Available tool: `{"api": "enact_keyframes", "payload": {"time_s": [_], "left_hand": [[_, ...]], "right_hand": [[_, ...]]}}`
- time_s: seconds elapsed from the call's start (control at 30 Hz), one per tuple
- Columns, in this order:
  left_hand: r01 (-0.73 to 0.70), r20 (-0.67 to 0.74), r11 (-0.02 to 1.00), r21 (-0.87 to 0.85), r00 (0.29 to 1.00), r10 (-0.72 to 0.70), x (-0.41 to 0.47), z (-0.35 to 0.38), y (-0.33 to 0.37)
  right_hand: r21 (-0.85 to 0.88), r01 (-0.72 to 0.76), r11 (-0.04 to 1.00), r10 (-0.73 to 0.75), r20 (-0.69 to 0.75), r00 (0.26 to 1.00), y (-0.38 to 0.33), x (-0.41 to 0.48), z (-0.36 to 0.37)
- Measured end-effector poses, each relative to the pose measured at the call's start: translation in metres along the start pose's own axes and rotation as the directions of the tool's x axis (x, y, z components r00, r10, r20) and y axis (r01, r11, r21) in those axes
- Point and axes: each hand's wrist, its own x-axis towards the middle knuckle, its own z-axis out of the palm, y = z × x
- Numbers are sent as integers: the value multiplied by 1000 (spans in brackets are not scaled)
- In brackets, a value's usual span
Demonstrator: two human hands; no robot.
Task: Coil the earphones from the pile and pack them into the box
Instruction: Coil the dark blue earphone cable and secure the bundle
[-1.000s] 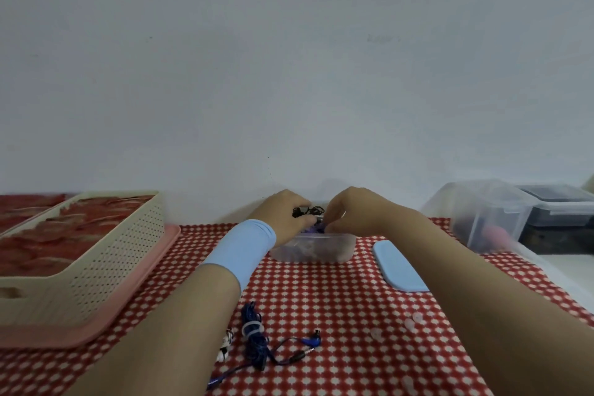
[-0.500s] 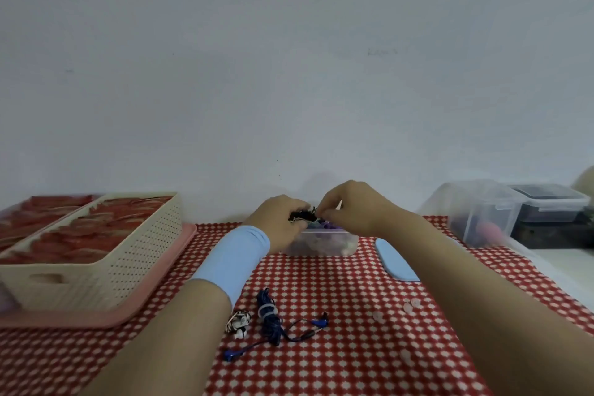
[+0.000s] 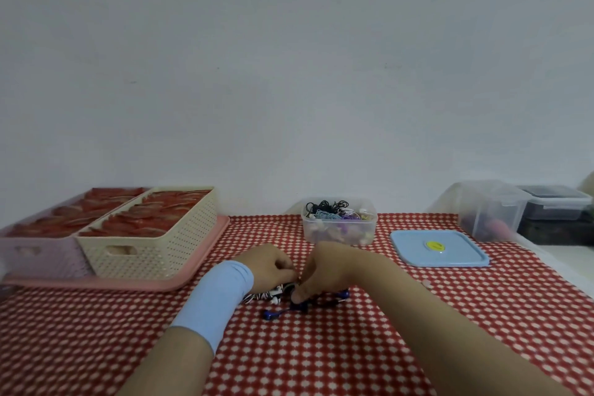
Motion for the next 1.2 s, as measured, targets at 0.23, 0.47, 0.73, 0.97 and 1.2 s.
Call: {"api": "enact_keyframes", "payload": {"time_s": [0.23,0.47,0.73,0.97,1.2], "left_hand": [[-104,-211,984,-146,975,72,-12,-5,14],[-72,38,988,-136,996,78,-12,-1,29],[-244,-290,910,-334,946,147,-14,-8,40],[-284,-236,850,-444,952,195,-15,-8,53],[-337,-423,793,-508,899,111,-4,4,71]], "right_hand": [[302,110,947,-44,-218,975,14,-18,-8],[258,98,961,-61,-150,987,31,-36,-2],[406,166,899,-106,-166,980,27,-39,-1],[647,195,737,-51,-234,971,50,-48,-9],[754,187,630,-68,-186,980,70,-67,-18]]}}
